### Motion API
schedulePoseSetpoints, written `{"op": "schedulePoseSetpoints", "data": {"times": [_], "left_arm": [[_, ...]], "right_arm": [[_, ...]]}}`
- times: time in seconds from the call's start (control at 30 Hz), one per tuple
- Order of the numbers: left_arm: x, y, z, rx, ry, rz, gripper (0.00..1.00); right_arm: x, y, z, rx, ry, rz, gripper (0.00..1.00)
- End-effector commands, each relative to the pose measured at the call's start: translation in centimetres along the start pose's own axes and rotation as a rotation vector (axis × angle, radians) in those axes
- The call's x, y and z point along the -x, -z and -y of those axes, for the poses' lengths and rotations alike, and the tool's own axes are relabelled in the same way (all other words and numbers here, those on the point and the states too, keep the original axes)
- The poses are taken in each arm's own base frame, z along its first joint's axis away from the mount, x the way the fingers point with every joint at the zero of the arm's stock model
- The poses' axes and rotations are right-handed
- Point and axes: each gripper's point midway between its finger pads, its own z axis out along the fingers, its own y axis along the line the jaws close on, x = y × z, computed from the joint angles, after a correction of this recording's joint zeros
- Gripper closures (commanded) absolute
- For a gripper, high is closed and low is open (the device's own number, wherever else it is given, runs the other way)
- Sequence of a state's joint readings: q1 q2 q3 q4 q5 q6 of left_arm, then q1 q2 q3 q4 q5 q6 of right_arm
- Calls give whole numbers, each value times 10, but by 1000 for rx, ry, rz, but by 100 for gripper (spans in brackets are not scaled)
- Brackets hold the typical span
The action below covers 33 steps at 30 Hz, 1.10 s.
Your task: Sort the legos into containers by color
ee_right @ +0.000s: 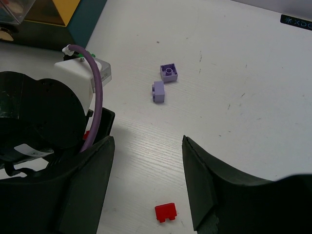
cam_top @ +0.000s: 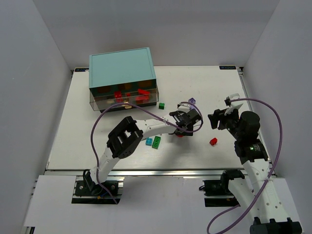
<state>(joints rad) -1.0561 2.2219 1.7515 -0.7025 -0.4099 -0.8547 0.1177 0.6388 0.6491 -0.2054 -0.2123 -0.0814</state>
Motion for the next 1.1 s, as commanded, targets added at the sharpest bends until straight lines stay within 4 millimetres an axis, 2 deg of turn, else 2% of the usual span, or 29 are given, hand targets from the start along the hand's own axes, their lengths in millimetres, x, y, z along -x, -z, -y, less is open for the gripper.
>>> {"op": "schedulePoseSetpoints", "data": {"times": [0.0,0.17,0.4,0.5,0.57,0.63,0.67,0.77,0.8,0.87,0.9,0.93,1.0,1.07], "left_arm": [[10,3,8,-12,13,28,19],[4,-2,7,-9,9,15,25],[2,-1,7,-18,7,13,40],[3,2,9,-39,4,13,52],[4,5,9,-50,-8,15,64],[10,13,11,-73,-34,31,73],[14,21,14,-101,-43,32,80],[22,36,16,-151,-101,59,86],[31,51,17,-179,-107,84,87],[41,66,17,-212,-138,119,88],[41,71,13,-213,-151,126,88],[52,88,11,-231,-159,160,88],[57,100,3,-231,-167,183,88],[67,124,-3,-248,-170,217,89]], "right_arm": [[10,0,3,-14,2,47,37],[9,0,3,-14,1,47,37],[11,1,3,-15,4,53,37],[10,1,3,-13,5,50,37],[10,1,3,-13,5,52,37],[10,1,3,-15,5,52,37],[10,1,3,-15,5,52,37],[9,1,3,-15,5,50,37],[10,0,3,-13,3,50,37],[10,0,3,-16,4,51,37],[9,0,4,-17,3,48,37],[9,0,5,-21,4,48,37],[9,0,5,-22,5,48,37],[8,-1,6,-25,4,44,37]]}}
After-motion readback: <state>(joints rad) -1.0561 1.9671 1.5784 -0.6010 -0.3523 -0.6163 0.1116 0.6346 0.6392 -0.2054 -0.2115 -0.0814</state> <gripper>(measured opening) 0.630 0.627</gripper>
